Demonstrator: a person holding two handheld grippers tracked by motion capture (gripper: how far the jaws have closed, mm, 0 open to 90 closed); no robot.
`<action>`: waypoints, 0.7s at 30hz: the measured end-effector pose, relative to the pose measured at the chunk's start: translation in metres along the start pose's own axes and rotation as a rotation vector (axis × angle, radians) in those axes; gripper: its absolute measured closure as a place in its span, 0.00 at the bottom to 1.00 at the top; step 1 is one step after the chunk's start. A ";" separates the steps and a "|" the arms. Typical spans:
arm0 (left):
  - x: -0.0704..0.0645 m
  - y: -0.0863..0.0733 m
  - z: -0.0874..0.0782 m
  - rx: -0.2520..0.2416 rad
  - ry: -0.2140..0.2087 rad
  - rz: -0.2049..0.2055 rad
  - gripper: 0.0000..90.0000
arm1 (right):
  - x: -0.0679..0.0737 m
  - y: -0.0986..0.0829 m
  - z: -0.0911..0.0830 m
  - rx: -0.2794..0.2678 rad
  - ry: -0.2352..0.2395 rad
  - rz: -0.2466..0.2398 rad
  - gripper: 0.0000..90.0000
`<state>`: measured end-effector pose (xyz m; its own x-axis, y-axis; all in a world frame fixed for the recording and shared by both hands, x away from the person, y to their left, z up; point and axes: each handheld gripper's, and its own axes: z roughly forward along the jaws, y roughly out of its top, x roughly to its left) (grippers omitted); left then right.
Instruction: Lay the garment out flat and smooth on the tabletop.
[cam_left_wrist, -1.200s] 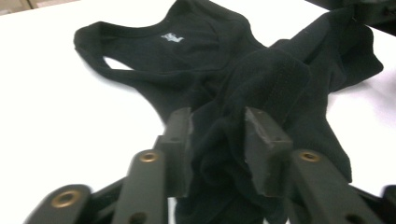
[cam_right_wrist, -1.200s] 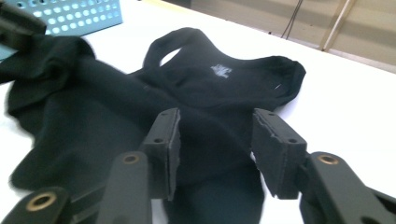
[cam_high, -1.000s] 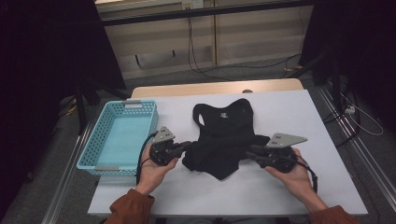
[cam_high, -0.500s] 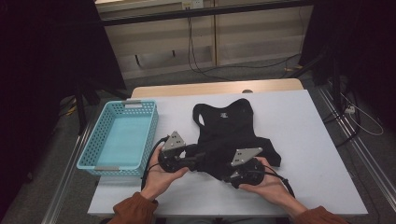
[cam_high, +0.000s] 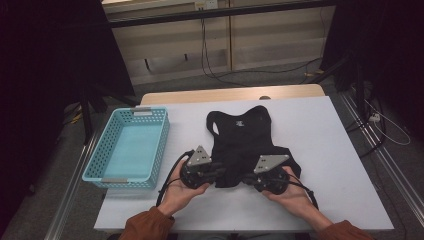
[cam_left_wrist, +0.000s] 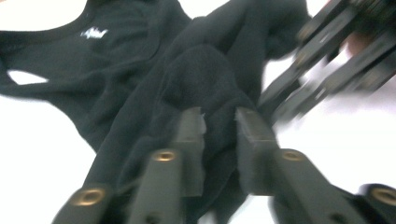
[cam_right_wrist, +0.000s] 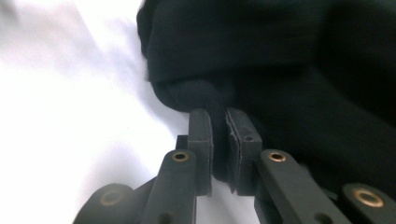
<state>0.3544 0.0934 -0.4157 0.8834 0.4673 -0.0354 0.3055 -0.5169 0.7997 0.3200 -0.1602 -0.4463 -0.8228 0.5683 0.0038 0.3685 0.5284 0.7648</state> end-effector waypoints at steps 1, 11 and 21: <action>0.001 0.000 -0.001 -0.005 -0.001 -0.010 0.86 | -0.002 -0.001 -0.006 -0.011 -0.003 0.009 0.91; 0.019 -0.002 -0.017 -0.093 -0.027 -0.132 0.87 | -0.041 -0.012 -0.074 -0.175 -0.145 0.118 0.91; 0.015 -0.003 -0.024 -0.114 -0.057 -0.124 0.80 | -0.062 -0.019 -0.090 -0.206 -0.216 0.182 0.91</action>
<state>0.3584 0.1188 -0.4042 0.8610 0.4794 -0.1696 0.3741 -0.3713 0.8498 0.3250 -0.2617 -0.4028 -0.6331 0.7734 0.0324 0.3876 0.2805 0.8781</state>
